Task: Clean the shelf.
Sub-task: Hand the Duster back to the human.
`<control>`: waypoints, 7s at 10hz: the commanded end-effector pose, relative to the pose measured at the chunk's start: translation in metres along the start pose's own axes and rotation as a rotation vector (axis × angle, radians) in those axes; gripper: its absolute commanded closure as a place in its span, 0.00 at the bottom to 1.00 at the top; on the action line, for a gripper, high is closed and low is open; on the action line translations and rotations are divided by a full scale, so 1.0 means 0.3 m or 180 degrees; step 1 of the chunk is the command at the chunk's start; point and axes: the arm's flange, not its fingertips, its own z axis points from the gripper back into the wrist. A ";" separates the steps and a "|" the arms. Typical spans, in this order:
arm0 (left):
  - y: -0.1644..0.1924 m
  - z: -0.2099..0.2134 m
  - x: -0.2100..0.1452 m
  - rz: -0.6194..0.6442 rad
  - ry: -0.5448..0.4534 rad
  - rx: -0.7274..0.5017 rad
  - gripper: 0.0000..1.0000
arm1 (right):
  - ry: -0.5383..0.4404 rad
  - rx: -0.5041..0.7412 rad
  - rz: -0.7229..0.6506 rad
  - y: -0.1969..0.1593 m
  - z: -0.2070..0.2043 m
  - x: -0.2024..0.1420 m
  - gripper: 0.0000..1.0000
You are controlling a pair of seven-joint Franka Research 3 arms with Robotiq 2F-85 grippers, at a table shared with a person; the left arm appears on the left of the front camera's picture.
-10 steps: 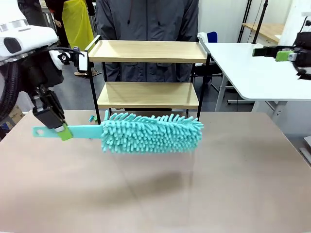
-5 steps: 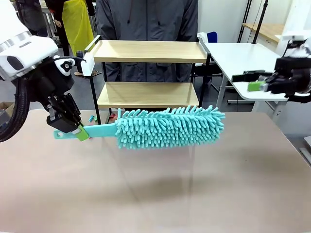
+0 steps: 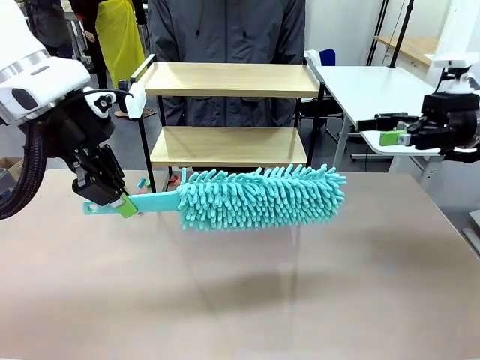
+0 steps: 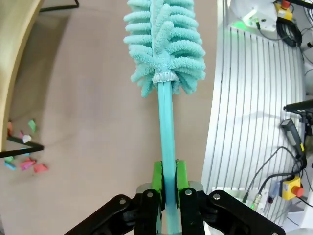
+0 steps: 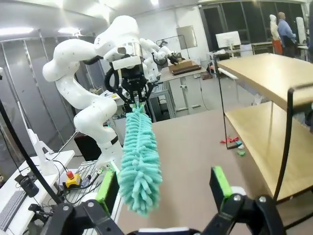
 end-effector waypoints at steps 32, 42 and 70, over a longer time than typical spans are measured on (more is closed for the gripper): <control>-0.008 0.011 0.004 0.0044 0.0006 0.0003 0.87 | -0.0146 0.0666 -0.0183 0.059 -0.441 -0.360 1.00; 0.032 0.271 -0.338 -0.0050 -0.1519 -0.0082 0.00 | -0.0236 0.0280 -0.0077 0.075 -0.448 -0.362 0.94; 0.067 0.346 -0.559 -0.0218 -0.1745 0.0063 0.00 | -0.0880 -0.4401 0.0621 0.110 0.481 -0.033 0.84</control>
